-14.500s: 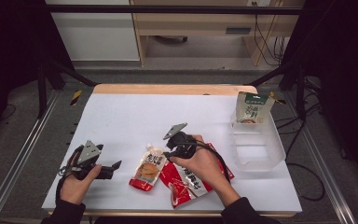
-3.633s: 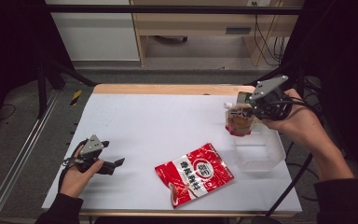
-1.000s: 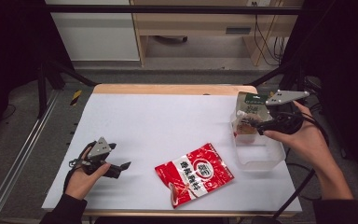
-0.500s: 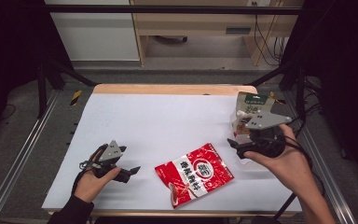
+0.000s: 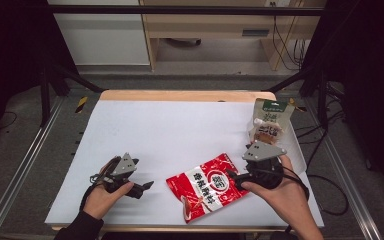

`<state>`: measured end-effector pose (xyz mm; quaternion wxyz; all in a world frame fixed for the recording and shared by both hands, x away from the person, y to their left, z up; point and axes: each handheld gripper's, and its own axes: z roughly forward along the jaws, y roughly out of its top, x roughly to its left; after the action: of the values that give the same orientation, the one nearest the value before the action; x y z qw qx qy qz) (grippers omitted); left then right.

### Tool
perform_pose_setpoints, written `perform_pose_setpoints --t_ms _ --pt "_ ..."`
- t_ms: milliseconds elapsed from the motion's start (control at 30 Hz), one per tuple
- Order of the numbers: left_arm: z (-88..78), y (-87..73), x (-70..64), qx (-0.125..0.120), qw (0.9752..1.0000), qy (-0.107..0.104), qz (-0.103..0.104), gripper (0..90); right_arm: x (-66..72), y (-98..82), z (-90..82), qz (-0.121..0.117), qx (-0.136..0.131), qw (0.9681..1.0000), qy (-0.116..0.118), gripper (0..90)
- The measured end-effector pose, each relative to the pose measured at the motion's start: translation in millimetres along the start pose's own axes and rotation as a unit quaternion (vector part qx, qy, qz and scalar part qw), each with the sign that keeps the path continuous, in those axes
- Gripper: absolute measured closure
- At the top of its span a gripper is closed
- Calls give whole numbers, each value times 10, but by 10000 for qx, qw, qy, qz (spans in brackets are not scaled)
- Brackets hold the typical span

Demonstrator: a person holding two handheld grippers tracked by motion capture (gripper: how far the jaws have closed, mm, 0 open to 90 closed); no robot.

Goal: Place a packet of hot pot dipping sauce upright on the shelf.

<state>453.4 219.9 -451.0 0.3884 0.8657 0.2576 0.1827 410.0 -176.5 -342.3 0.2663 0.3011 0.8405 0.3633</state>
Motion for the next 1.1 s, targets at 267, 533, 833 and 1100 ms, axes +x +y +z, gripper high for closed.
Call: perform_pose_setpoints --t_ms 267,533,833,1100 --pt "42 15 -45 34 9999 -63 77 67 191 -280 178 103 191 9997 114 121" --pt "48 26 -63 30 9999 -68 110 67 298 -472 316 205 282 9994 74 130" --pt "51 38 -81 5 9999 -108 134 68 357 -732 433 491 499 9974 156 123" --pt "48 39 -79 -7 9999 -121 123 67 335 -857 470 630 738 9952 83 102"
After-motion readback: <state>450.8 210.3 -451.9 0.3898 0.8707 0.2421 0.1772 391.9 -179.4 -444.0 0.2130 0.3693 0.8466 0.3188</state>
